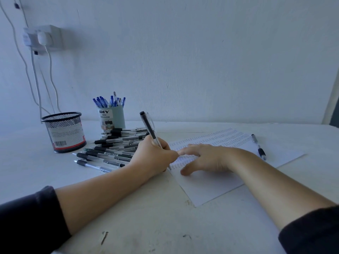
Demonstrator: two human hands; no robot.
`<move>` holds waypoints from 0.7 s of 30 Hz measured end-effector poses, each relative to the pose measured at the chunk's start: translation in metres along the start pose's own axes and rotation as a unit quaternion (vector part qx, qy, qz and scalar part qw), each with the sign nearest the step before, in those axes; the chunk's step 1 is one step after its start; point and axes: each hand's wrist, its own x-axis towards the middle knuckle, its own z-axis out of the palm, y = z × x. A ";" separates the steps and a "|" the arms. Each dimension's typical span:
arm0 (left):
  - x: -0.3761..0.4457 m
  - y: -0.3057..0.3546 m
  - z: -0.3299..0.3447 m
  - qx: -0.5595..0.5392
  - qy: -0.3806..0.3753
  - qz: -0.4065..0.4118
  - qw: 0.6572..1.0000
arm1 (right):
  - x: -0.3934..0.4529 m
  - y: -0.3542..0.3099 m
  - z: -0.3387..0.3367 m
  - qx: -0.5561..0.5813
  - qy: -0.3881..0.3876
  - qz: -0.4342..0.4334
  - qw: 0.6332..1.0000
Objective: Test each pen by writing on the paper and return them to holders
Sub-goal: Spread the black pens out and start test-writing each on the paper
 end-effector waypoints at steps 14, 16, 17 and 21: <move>0.000 0.000 0.001 -0.006 0.005 -0.002 1.000 | -0.004 -0.002 -0.001 -0.003 -0.002 0.004 1.000; 0.000 0.000 0.001 -0.005 0.003 -0.005 1.000 | -0.005 -0.003 -0.001 -0.002 0.000 0.003 1.000; 0.000 0.000 0.001 -0.003 0.002 -0.006 1.000 | -0.005 -0.003 0.000 -0.003 0.001 0.003 1.000; 0.001 0.000 -0.002 -0.044 0.002 -0.026 0.999 | -0.004 -0.002 0.000 -0.013 0.006 0.006 1.000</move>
